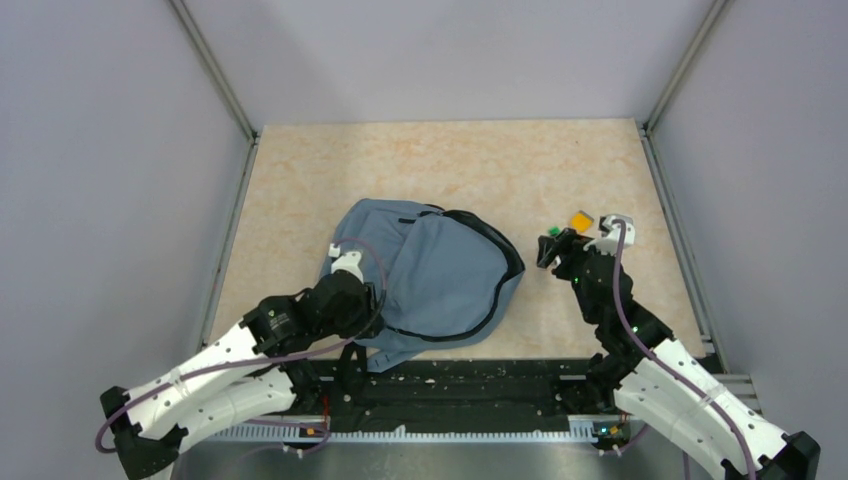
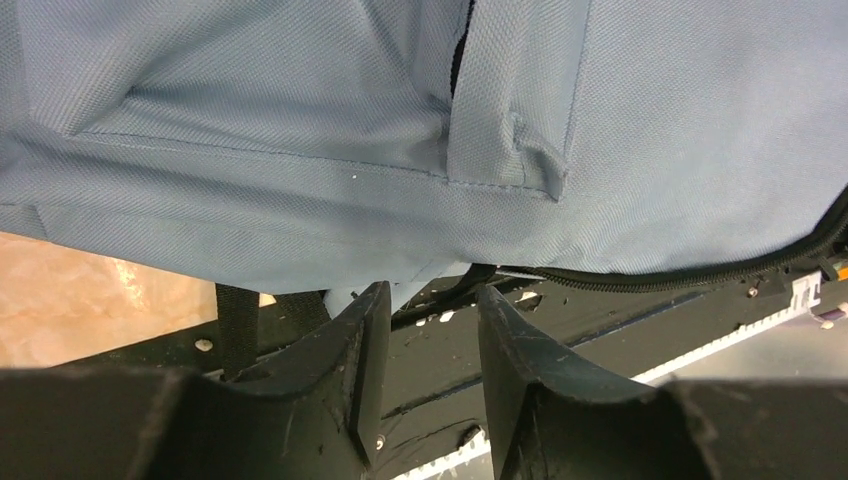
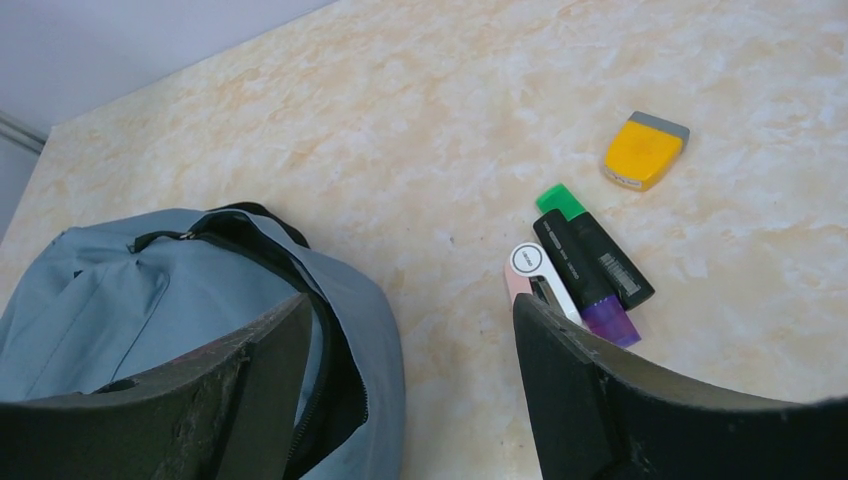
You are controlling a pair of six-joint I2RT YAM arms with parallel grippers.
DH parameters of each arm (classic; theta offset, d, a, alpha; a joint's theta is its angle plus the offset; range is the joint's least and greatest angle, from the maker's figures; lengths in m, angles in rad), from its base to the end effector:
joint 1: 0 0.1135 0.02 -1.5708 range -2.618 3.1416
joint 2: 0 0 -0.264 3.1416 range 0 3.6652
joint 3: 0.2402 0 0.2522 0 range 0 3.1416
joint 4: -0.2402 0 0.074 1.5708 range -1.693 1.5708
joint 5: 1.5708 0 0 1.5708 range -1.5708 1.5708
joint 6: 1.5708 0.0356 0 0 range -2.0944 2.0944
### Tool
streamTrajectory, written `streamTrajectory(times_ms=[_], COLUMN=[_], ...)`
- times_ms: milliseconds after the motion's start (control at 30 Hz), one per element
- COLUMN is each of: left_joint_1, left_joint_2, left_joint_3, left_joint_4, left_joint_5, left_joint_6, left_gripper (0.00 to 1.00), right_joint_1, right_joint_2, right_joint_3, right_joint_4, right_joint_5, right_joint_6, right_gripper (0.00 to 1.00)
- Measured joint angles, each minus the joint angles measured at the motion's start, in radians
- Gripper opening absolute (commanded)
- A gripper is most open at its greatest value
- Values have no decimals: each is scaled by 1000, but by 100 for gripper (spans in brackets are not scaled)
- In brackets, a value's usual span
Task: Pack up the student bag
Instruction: Zip the student bag at the center of the board.
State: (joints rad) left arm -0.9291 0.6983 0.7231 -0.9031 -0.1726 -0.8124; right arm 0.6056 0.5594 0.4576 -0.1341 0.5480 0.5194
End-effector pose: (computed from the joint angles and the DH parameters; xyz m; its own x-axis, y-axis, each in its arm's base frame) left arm 0.0832 -0.1011 0.2653 -0.8421 -0.0678 -0.5351 0.1632 0.9135 -0.3726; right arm 0.1318 0.0687 0.2640 -0.2013 0.3760 -0.9045 0.0351 0.9256 0.3769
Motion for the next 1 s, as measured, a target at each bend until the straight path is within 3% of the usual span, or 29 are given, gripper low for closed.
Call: streamTrajectory(times_ms=[100, 200, 333, 533, 700, 767, 1000], left_joint_1=[0, 0, 0, 0, 1, 1, 2], left_joint_2=[27, 40, 37, 21, -5, 15, 142], left_joint_3=[-3, -15, -24, -34, -43, -41, 13], left_joint_4=[15, 39, 74, 111, 214, 244, 249], left_joint_5=[-1, 1, 4, 39, 167, 224, 312], left_joint_6=[2, 6, 13, 44, 110, 140, 251], left_gripper=[41, 33, 1, 0, 0, 0, 0], right_joint_1=[0, 0, 0, 0, 0, 0, 0], right_joint_2=[0, 0, 0, 0, 0, 1, 34], right_joint_3=[0, 0, 0, 0, 0, 0, -2], right_joint_4=[0, 0, 0, -2, -2, -2, -57], right_joint_5=[0, -2, -4, -4, -17, -37, -225], right_joint_6=[2, 5, 6, 9, 16, 13, 14], right_gripper=[72, 72, 71, 71, 71, 76, 83])
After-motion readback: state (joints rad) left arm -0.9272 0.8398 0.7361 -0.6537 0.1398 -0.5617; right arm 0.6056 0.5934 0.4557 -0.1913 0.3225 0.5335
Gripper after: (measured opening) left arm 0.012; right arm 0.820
